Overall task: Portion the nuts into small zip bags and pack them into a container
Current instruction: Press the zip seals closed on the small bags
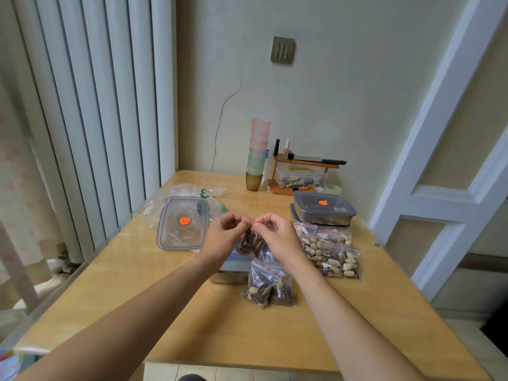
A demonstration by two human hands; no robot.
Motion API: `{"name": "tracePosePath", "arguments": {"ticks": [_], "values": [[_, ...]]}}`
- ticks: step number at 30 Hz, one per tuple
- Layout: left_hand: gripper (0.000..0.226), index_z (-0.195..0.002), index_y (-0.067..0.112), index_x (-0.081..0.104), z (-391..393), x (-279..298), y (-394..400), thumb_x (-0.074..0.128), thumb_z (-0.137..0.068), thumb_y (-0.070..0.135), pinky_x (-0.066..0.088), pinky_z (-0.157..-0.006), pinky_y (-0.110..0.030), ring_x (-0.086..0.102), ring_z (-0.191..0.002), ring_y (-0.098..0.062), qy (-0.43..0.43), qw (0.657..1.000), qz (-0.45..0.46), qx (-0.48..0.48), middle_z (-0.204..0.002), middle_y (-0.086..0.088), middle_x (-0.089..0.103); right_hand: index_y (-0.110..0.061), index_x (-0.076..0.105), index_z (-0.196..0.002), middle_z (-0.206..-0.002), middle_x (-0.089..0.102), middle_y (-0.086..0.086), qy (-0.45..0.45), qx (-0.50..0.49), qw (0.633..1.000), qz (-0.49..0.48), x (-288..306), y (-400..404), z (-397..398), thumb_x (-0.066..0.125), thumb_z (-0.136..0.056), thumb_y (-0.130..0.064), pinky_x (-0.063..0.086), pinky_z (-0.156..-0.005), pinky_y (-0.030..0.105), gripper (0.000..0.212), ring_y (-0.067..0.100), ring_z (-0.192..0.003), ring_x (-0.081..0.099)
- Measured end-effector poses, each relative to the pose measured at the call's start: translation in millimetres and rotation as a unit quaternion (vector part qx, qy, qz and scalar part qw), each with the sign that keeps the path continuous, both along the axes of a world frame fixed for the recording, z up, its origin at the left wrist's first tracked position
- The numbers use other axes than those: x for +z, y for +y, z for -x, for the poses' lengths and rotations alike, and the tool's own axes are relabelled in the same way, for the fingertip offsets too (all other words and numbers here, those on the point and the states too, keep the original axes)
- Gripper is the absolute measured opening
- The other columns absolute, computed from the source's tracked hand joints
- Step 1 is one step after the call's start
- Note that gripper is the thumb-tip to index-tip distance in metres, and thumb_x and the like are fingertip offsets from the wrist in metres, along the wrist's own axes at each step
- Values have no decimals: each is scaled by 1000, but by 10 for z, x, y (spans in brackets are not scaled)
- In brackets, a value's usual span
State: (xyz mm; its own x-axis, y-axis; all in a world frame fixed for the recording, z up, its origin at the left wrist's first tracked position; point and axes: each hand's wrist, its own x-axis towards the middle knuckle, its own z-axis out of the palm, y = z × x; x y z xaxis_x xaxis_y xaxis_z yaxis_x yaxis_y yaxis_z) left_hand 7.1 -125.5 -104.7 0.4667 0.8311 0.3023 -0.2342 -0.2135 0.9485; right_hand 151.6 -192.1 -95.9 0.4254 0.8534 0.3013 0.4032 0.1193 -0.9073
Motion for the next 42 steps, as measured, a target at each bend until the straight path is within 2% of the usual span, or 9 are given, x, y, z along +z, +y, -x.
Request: {"name": "tracePosePath", "arguments": {"ticks": [5,10,14,19,26,31,35,39,42], "values": [[10,-90,4,66,17,-17,27,67,-96,12,50,-70,-36,59,-73,-19,16,1000,-18,8,-78,-7,65,-21,71,-87,-83,73,-6,-27,-12,1000,9,-4,39,24,74,-93,-27,55,-78,29,9,6,-79,66],[9,-91,5,66,9,-50,38,65,-96,12,49,-71,-37,57,-72,-16,40,998,-46,20,-76,-3,63,-15,69,-87,-78,68,-10,-101,-37,994,22,21,31,60,70,-95,-23,42,-63,8,12,-8,-69,58],[11,-94,6,68,42,-71,53,64,-98,16,49,-72,-38,57,-74,-18,54,997,-50,2,-79,-7,65,-16,70,-88,-84,71,-7,-128,-36,991,16,53,-5,75,68,-96,-22,42,-65,4,10,0,-80,64],[11,-90,15,71,104,-61,49,66,-97,20,53,-70,-32,63,-73,-13,82,991,-98,33,-80,-6,71,-22,72,-90,-77,67,-14,-109,-4,994,29,41,-29,29,73,-94,-24,40,-65,7,5,-10,-70,58],[9,-90,14,68,89,-65,9,64,-96,20,53,-67,-28,62,-70,-8,105,986,-114,65,-80,-4,70,-16,72,-93,-87,70,-14,-116,-20,992,37,37,-84,58,74,-94,-26,39,-64,0,10,-21,-77,59],[7,-86,17,69,116,-49,41,71,-92,21,56,-69,-38,64,-71,-12,124,979,-150,67,-78,-3,71,-22,66,-82,-81,66,-12,-171,-24,985,21,75,-123,72,73,-93,-24,38,-64,3,13,-10,-75,58],[9,-85,17,66,102,-37,12,70,-91,23,59,-67,-46,67,-72,-26,120,974,-159,103,-77,-2,69,-22,70,-86,-82,60,-9,-168,-38,985,8,80,-116,108,75,-92,-27,39,-61,4,9,-10,-69,54],[8,-85,17,64,96,-55,11,67,-92,20,59,-68,-50,67,-73,-25,108,976,-141,123,-78,-3,68,-21,69,-86,-72,56,-13,-168,-55,984,13,80,-117,126,73,-92,-28,36,-56,10,10,-2,-63,49],[12,-87,20,65,120,-79,20,64,-88,32,58,-73,-50,66,-75,-23,120,978,-145,95,-79,1,68,-22,67,-83,-74,57,-11,-198,-57,978,19,95,-125,98,67,-93,-24,35,-58,15,11,3,-65,46]]}}
